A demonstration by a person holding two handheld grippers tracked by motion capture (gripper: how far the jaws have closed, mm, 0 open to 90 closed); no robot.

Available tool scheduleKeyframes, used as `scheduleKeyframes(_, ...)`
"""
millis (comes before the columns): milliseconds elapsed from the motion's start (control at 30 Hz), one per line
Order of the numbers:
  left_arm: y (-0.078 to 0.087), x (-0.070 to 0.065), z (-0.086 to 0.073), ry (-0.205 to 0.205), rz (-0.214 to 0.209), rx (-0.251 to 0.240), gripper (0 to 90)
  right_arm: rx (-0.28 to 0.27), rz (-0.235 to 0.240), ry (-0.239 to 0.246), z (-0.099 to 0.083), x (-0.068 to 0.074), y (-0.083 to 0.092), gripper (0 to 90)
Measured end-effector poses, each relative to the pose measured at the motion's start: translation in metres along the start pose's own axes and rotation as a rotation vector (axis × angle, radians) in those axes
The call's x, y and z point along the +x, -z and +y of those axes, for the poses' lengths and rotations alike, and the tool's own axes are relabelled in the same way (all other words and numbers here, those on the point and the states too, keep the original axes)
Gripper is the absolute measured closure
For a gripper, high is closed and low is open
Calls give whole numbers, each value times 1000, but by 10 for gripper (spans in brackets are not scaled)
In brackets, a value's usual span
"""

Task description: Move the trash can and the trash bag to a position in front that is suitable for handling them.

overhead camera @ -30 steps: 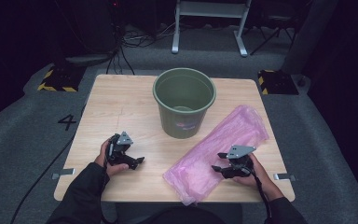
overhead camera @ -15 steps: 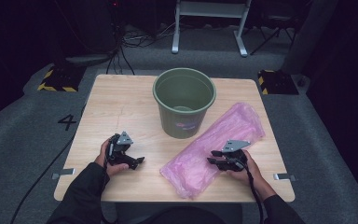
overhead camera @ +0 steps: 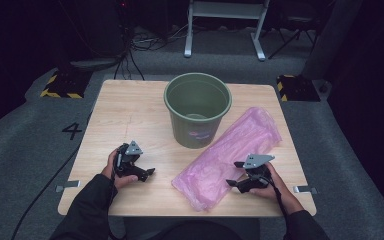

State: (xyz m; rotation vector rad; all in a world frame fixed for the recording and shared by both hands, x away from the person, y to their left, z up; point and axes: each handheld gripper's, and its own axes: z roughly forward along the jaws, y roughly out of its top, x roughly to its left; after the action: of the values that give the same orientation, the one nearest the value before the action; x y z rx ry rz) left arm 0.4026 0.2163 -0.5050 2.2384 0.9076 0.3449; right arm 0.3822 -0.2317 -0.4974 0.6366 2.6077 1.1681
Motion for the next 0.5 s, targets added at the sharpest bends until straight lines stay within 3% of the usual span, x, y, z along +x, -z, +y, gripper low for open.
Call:
scheduleKeyframes(133,0,0,0,4,-1,-2,2,-42,11,-15,-7,2,10,186)
scheduleKeyframes(300,0,0,0,3,-1,-2,2,-9,4,25,-8,11,3,179)
scheduleKeyframes(367,0,0,0,1,2,-1,3,1,-15,-9,-6,10,0,203)
scheduleKeyframes(500,0,0,0,4,0,-2,2,2,-13,-16,-5,10,-2,207)
